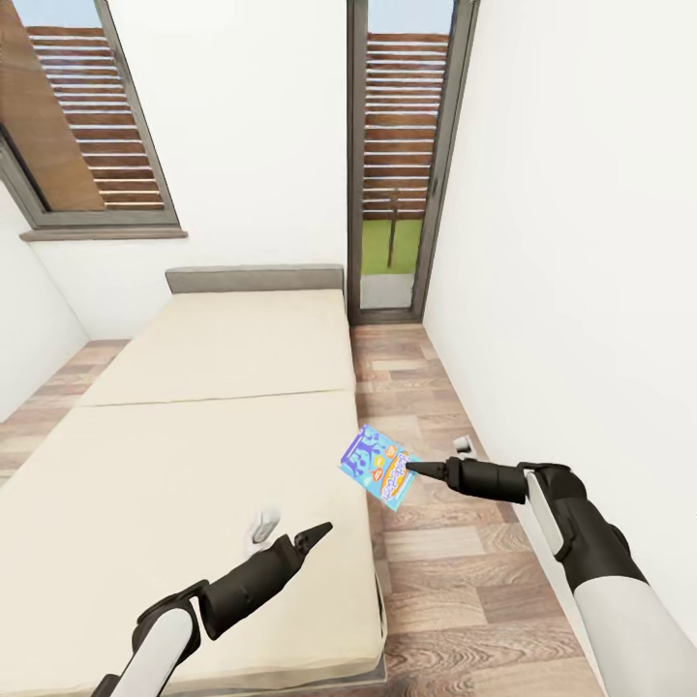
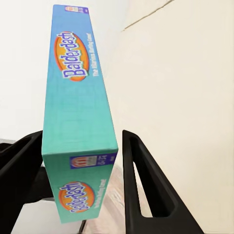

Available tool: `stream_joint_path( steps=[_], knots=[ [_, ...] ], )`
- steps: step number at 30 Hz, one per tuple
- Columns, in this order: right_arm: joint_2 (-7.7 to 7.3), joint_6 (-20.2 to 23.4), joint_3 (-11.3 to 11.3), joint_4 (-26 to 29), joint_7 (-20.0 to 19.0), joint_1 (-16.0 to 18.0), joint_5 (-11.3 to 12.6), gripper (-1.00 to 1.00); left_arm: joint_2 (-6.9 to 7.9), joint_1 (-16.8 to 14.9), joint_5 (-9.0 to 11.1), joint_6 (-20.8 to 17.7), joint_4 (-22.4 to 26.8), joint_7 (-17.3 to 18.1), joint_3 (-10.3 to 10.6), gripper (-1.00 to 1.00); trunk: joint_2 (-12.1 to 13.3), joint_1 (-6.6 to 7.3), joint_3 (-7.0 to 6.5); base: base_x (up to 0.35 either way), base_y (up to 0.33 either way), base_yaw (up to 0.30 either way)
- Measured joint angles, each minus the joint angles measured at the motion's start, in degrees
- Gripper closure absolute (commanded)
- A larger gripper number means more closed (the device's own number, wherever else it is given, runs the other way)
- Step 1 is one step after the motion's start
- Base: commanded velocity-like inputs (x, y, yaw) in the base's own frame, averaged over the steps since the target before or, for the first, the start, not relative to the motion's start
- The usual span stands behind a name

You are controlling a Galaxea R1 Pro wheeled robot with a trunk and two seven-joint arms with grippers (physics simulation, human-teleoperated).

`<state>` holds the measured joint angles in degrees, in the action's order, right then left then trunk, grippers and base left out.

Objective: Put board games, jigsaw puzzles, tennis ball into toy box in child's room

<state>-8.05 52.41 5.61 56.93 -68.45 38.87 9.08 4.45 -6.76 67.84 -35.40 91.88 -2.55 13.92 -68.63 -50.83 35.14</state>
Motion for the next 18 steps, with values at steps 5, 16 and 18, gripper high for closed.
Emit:
stream_joint_path(
  steps=[5, 16, 18],
  knots=[
    [0.03, 2.5, 0.0, 1.5, 0.1, -0.6, 0.0, 1.00, 0.00, 0.0, 0.0, 0.0, 0.0, 0.0, 0.1, -1.00, 2.0, 1.10, -1.25, 0.000, 0.000, -0.052],
    [0.07, 5.5, 0.0, 5.2, 0.4, -2.3, 0.0, 1.00, 0.00, 0.0, 0.0, 0.1, 0.1, 0.1, 0.1, -1.00, 6.4, 3.52, -3.93, 0.000, 0.000, -0.039],
    [0.07, 5.6, 0.0, 5.3, 0.5, -2.4, 0.0, 1.00, 0.00, 0.0, 0.0, 0.2, 0.1, 0.1, 0.1, -1.00, 7.2, 3.96, -4.34, 0.000, 0.000, -0.013]
  ],
)
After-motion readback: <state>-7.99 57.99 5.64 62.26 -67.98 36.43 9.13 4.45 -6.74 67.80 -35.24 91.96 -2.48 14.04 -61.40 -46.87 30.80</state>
